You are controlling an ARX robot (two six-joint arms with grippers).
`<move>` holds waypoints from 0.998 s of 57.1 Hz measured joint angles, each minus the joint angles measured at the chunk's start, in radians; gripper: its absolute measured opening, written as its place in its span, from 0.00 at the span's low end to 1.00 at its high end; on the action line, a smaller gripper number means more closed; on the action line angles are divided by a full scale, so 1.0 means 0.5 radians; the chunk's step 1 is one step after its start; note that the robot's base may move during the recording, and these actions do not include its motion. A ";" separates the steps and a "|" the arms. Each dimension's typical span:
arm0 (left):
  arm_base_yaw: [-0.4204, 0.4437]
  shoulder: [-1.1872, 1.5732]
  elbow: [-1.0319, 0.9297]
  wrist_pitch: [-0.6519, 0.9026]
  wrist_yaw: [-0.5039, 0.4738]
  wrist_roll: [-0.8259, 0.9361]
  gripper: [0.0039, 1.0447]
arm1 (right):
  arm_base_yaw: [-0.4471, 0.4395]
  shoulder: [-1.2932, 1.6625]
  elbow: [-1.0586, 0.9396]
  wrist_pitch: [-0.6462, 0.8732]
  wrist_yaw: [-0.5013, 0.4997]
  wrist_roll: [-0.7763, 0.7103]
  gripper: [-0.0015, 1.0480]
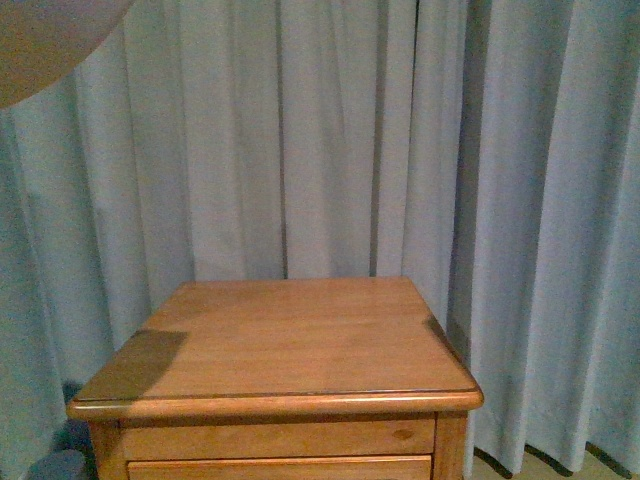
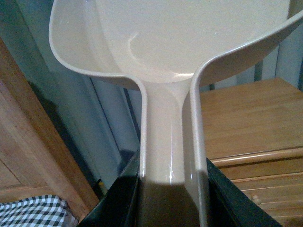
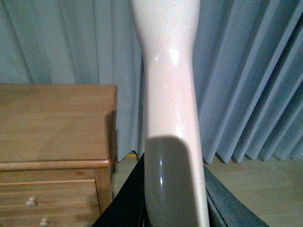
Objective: Clean up trash
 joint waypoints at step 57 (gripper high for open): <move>0.000 0.000 0.000 0.000 0.000 0.000 0.27 | 0.250 -0.356 -0.209 -0.172 0.201 0.101 0.19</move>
